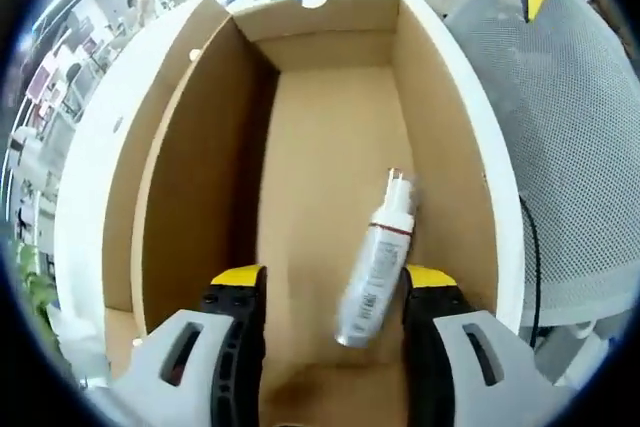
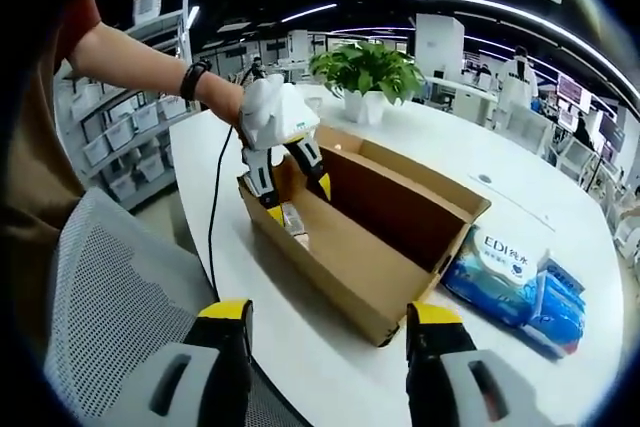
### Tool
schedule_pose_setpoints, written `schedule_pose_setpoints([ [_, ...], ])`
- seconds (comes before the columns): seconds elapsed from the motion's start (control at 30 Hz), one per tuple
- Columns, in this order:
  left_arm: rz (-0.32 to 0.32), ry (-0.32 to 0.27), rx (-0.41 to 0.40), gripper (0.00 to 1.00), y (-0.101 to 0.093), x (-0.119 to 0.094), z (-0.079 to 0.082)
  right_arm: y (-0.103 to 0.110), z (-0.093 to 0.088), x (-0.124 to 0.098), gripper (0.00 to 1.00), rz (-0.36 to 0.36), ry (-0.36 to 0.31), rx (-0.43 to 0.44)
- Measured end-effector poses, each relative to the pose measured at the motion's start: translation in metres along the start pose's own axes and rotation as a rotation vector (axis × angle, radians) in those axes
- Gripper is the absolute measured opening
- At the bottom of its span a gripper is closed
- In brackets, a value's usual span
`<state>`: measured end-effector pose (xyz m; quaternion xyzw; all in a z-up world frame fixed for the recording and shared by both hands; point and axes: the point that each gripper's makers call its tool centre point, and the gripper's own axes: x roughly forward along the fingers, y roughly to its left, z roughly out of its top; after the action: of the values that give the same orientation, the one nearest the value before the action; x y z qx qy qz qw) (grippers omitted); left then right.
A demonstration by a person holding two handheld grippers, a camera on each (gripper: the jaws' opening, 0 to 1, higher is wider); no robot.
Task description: Operate the shoe box by opening the lid, removing the specified soft item, and placing it in the target area until the item is outside and the box remains undamaged.
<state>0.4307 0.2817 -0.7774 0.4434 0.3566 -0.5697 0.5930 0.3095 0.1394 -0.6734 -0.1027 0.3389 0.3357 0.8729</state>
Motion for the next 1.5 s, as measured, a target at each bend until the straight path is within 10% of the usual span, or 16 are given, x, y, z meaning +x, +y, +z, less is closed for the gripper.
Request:
schedule_pose_setpoints([
  [1.0,-0.086,-0.028,0.144,0.26,-0.026,0.019,0.020,0.003,-0.001,0.007,0.59,0.024,0.017,0.005],
  [1.5,-0.075,-0.100,0.031,0.19,-0.025,0.006,0.026,0.003,0.000,0.015,0.59,0.038,0.016,0.009],
])
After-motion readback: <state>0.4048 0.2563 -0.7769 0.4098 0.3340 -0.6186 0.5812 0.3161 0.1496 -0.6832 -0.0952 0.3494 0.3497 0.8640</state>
